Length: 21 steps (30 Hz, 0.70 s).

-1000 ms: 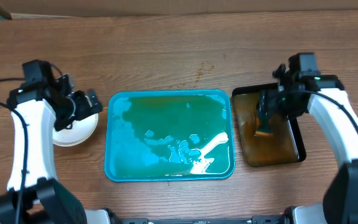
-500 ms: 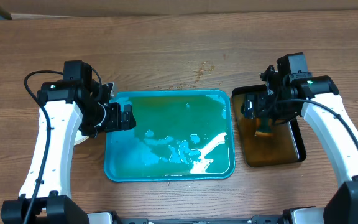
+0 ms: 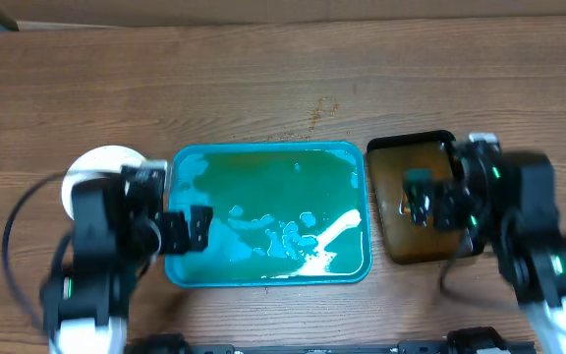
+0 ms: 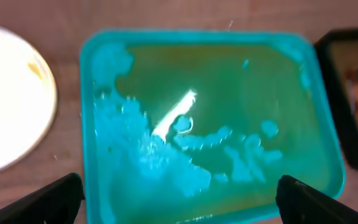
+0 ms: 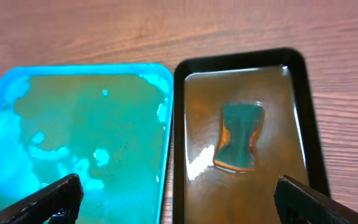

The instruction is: Clean dirty plates on tray and stack at the side

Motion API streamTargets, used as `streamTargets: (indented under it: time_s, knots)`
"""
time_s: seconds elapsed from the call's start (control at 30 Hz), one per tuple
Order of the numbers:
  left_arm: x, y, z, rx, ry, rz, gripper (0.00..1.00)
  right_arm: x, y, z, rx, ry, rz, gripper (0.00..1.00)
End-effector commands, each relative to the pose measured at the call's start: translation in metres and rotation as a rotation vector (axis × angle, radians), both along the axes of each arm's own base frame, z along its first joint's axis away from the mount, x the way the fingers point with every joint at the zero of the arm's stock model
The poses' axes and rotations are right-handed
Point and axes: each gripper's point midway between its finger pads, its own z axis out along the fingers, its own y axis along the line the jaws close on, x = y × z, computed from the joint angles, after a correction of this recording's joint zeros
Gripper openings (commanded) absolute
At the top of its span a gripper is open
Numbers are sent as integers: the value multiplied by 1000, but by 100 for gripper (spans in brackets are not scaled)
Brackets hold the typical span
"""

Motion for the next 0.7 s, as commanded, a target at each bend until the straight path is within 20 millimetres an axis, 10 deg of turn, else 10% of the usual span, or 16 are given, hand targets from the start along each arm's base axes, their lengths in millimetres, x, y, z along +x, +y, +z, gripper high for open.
streamTargets:
  time_s: [0.0,0.67]
  knots:
    - [-13,-2,16,-13,-114,7,100,-15,-5,13,0,-86,-13,100]
    - [-30,-3,24,-8,-152,8,100,-26,-6,28,9,-154,-14,100]
